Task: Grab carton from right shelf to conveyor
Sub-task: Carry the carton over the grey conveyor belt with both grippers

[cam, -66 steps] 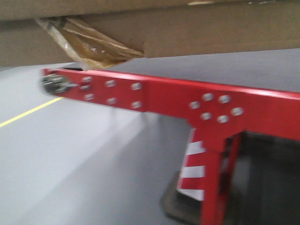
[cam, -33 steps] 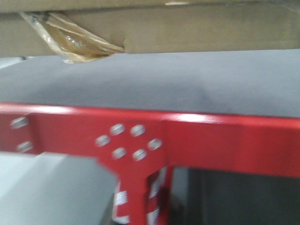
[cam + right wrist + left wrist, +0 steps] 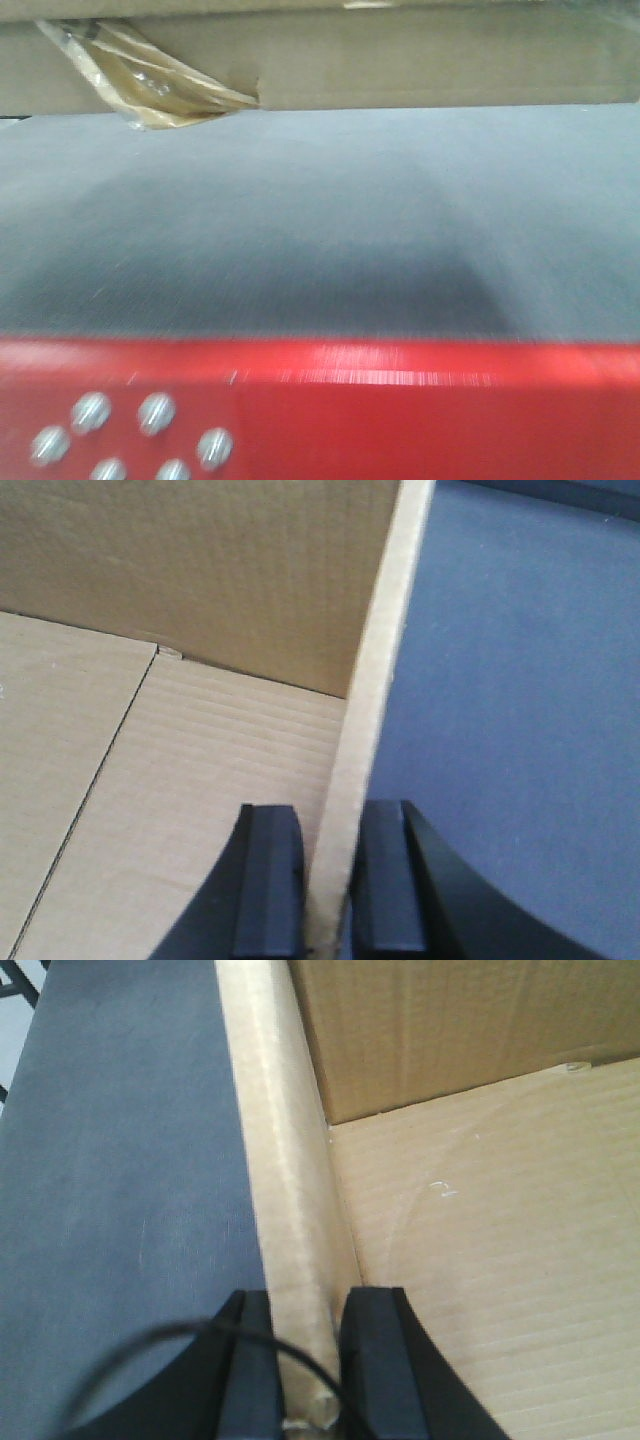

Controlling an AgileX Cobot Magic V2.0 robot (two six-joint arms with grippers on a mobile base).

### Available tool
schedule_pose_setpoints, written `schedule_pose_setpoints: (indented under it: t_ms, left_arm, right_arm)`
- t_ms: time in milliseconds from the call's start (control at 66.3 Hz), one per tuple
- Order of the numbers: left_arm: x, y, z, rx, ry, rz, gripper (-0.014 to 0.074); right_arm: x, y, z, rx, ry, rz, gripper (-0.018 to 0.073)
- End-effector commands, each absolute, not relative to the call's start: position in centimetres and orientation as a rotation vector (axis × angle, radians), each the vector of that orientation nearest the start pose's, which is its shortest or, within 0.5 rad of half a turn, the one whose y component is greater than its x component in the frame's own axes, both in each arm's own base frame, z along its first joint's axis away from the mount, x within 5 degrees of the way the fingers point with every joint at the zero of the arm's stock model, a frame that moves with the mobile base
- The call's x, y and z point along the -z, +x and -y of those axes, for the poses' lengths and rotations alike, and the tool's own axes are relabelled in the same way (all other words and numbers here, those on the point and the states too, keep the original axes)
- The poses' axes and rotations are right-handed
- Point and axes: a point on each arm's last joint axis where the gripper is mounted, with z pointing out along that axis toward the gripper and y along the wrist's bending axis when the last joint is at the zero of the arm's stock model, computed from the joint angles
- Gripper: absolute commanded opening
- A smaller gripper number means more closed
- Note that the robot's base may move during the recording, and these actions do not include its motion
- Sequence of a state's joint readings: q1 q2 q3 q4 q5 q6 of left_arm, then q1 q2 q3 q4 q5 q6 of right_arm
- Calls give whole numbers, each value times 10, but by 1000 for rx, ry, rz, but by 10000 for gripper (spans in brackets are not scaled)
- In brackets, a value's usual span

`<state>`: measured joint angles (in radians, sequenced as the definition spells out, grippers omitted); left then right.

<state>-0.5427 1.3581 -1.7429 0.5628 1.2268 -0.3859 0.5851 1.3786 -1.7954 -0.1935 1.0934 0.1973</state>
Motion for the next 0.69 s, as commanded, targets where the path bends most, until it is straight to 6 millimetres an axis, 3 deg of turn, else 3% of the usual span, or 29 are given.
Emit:
schedule_pose_setpoints:
  t_ms: [0, 679]
  left_arm:
    - [-497, 239, 85, -263, 129, -2102, -17]
    - [-497, 239, 85, -263, 129, -2102, -17]
  right_arm:
    - [-506, 227, -136, -256, -425, -2063, -61]
    - [-506, 227, -136, -257, -425, -2061, -61]
